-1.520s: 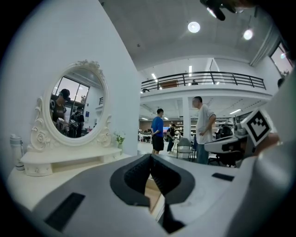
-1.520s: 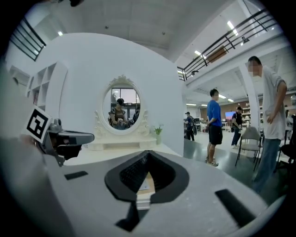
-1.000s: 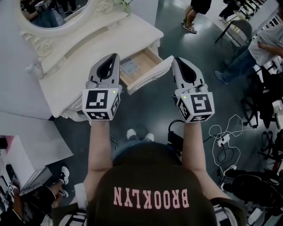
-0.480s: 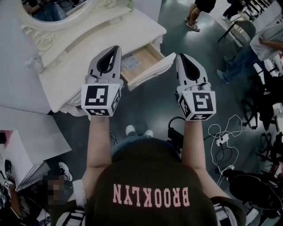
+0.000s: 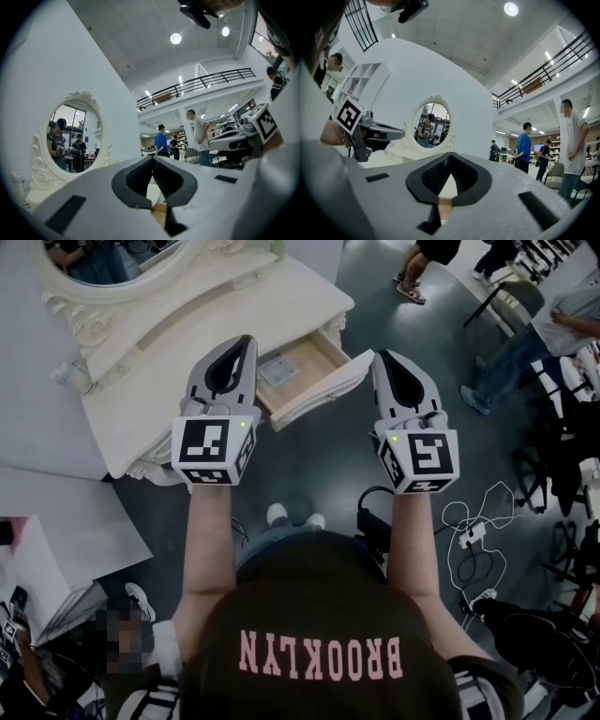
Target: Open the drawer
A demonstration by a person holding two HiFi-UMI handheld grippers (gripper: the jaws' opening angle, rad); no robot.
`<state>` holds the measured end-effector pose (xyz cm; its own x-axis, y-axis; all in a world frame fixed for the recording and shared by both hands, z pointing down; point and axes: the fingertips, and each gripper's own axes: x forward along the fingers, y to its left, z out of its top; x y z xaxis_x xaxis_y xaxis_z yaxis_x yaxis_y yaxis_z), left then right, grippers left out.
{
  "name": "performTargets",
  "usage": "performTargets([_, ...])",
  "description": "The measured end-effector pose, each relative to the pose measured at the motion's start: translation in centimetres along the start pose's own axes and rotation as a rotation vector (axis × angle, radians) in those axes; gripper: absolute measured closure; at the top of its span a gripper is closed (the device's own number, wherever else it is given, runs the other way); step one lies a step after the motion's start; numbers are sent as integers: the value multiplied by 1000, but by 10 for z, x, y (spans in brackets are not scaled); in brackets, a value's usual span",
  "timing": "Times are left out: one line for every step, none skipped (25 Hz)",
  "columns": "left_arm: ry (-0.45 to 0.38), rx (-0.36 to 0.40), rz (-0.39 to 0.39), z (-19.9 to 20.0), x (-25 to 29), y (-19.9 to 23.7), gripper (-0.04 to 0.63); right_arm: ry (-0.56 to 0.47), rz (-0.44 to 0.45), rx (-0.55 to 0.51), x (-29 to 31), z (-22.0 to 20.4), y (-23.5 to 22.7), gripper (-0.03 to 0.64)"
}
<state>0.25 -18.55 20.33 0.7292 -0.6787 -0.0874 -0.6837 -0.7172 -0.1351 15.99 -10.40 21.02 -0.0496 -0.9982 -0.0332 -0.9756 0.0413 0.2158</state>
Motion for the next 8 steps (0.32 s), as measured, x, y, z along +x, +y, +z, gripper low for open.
performTargets([1,0,-1,0,1,0,591,0,1,-2,1,0,0,621])
performTargets([2,1,-2,-1,1,0,591,0,1,-3,1,0,-1,621])
performTargets([3,2,-3,-1,2,-1,591,-1,2,-5,1,1,-1,621])
performTargets([2,3,-4,-1,2,-1,591,-1,3,-7,2,1,-1,621])
performTargets([1,3,-5,-1,2,-1,591,-2,5,-9,2,1,-1,621])
performTargets([0,3,-5,0,3,-2,591,-2,7,-11,2,1,0,621])
performTargets([-1,4,-6,0,3,-2,591,-3,9,-13,3,2,0,621])
performTargets([-2,4,-7,0,3,-2,591,-3,11,-15,3,2,0,621])
